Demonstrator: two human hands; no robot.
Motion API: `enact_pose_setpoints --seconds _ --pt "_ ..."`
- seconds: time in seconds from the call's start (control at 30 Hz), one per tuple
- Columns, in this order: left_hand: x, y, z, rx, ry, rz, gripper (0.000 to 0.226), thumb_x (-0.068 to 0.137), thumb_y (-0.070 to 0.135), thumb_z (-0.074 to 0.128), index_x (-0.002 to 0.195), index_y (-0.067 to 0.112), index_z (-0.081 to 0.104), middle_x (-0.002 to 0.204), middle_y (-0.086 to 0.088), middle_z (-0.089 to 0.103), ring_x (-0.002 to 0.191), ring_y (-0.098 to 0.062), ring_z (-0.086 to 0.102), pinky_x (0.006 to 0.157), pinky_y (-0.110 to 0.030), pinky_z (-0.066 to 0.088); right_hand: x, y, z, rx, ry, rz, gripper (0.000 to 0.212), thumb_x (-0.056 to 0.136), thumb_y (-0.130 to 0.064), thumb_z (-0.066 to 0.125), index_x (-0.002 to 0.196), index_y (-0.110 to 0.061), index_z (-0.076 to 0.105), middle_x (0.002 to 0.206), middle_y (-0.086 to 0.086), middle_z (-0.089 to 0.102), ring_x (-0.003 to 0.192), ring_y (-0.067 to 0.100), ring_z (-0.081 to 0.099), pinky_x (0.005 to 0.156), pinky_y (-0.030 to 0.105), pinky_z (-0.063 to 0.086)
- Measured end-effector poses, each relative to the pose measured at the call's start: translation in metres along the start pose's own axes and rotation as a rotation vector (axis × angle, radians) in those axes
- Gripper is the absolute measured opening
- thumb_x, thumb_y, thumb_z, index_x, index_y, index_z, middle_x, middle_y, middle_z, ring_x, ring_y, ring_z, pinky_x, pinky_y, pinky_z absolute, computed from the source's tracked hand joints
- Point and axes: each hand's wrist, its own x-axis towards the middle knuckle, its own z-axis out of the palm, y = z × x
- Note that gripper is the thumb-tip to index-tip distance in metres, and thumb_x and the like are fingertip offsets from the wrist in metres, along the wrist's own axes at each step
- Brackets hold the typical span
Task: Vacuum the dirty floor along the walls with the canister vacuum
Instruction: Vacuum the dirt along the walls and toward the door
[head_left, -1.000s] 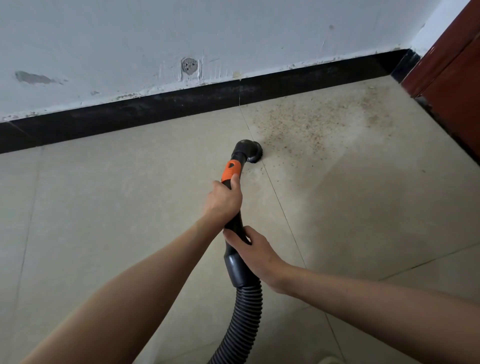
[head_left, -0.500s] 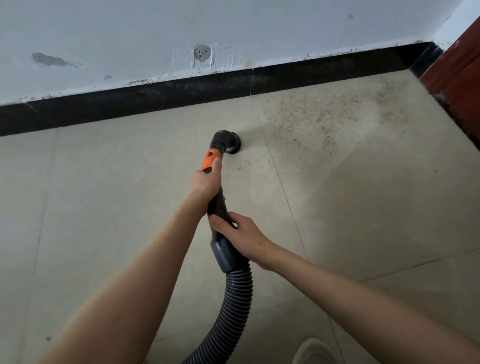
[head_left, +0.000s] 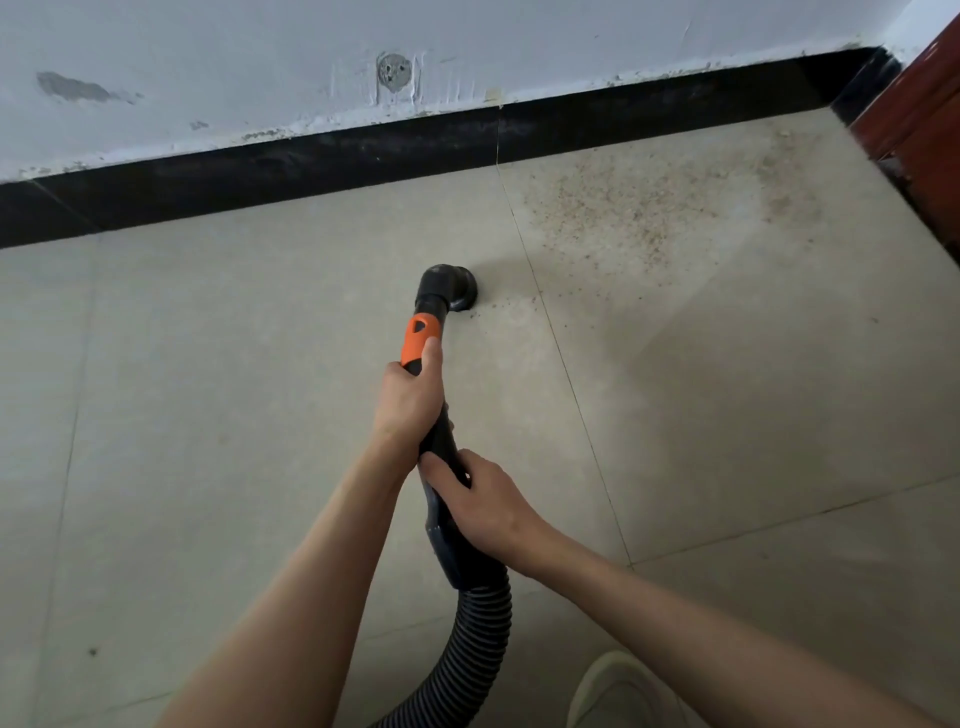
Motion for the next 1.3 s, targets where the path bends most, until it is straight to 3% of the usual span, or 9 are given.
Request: enact_pose_setpoints --seconds 0.13,0.4,0.5,0.6,0.77,0.93,1.03,1.13,1.3 --pt "-0.006 0.002 0.013 0.031 -0.086 0.003 0.043 0.095 0.046 0.043 0.101 0.004 0.046 0.071 -0.01 0.05 0.055 -0.022 0.053 0.05 -0.028 0.047 -0.009 0.007 -0.004 0.021 0.076 -0.021 0.041 0.098 -0.05 0.042 0.099 -0.012 0.057 0.092 0.001 0.062 0.084 0.014 0.06 0.076 0.029 0.048" --pt "-0.008 0.012 0.03 0.096 -0.249 0.022 0.037 0.097 0.041 0.041 0.077 0.01 0.044 0.066 -0.011 0.051 0.05 -0.022 0.052 0.04 -0.02 0.046 -0.016 0.01 -0.011 0.055 0.188 0.007 0.038 0.098 -0.051 0.041 0.1 -0.015 0.055 0.094 0.001 0.062 0.085 0.014 0.061 0.077 0.03 0.051" --pt "-0.004 0.019 0.025 0.083 -0.277 -0.009 0.039 0.097 0.045 0.04 0.093 0.007 0.047 0.07 -0.012 0.053 0.053 -0.023 0.054 0.042 -0.022 0.046 -0.012 0.001 -0.014 0.018 0.177 0.009 0.038 0.098 -0.052 0.041 0.099 -0.016 0.054 0.092 -0.001 0.06 0.083 0.012 0.06 0.071 0.025 0.047" --pt "-0.001 0.018 0.012 0.055 -0.22 -0.032 0.047 0.095 0.049 0.04 0.101 0.003 0.047 0.071 -0.013 0.054 0.053 -0.024 0.055 0.046 -0.025 0.046 -0.01 -0.009 -0.015 -0.023 0.112 -0.006 0.041 0.098 -0.053 0.041 0.1 -0.014 0.054 0.096 0.002 0.061 0.086 0.016 0.059 0.072 0.026 0.046" --pt "-0.003 0.006 -0.02 -0.02 -0.094 -0.101 0.055 0.093 0.058 0.039 0.084 0.005 0.048 0.069 -0.015 0.058 0.059 -0.028 0.059 0.056 -0.031 0.048 -0.016 -0.02 -0.005 -0.156 -0.044 -0.035 0.043 0.098 -0.054 0.04 0.082 -0.016 0.05 0.085 0.001 0.057 0.078 0.018 0.055 0.065 0.027 0.041" --pt "-0.014 -0.004 -0.021 0.02 -0.033 -0.101 0.06 0.091 0.062 0.037 0.085 0.004 0.051 0.068 -0.014 0.06 0.061 -0.026 0.06 0.055 -0.03 0.046 -0.027 -0.02 -0.004 -0.157 -0.068 -0.031 0.043 0.097 -0.054 0.041 0.076 -0.016 0.047 0.079 0.0 0.054 0.074 0.018 0.052 0.063 0.028 0.039" --pt "-0.021 -0.003 -0.006 0.08 -0.097 -0.094 0.055 0.091 0.06 0.038 0.079 0.008 0.05 0.072 -0.012 0.061 0.065 -0.025 0.06 0.062 -0.031 0.049 -0.037 -0.01 -0.008 -0.112 -0.015 -0.006 0.042 0.097 -0.054 0.04 0.082 -0.016 0.05 0.081 0.0 0.055 0.077 0.018 0.055 0.065 0.027 0.041" --pt "-0.027 0.0 0.015 0.153 -0.22 -0.078 0.053 0.091 0.061 0.038 0.078 0.011 0.048 0.076 -0.013 0.062 0.064 -0.024 0.062 0.059 -0.029 0.05 -0.049 0.003 -0.013 -0.058 0.084 0.017 0.041 0.097 -0.054 0.04 0.093 -0.015 0.054 0.085 0.0 0.058 0.081 0.018 0.059 0.07 0.029 0.045" --pt "-0.034 0.006 0.042 0.252 -0.374 -0.047 0.06 0.092 0.063 0.036 0.1 0.005 0.049 0.074 -0.013 0.062 0.055 -0.021 0.061 0.052 -0.025 0.048 -0.059 0.014 -0.02 0.006 0.199 0.059 0.039 0.099 -0.053 0.037 0.099 -0.018 0.052 0.088 -0.002 0.058 0.079 0.01 0.057 0.073 0.028 0.049"
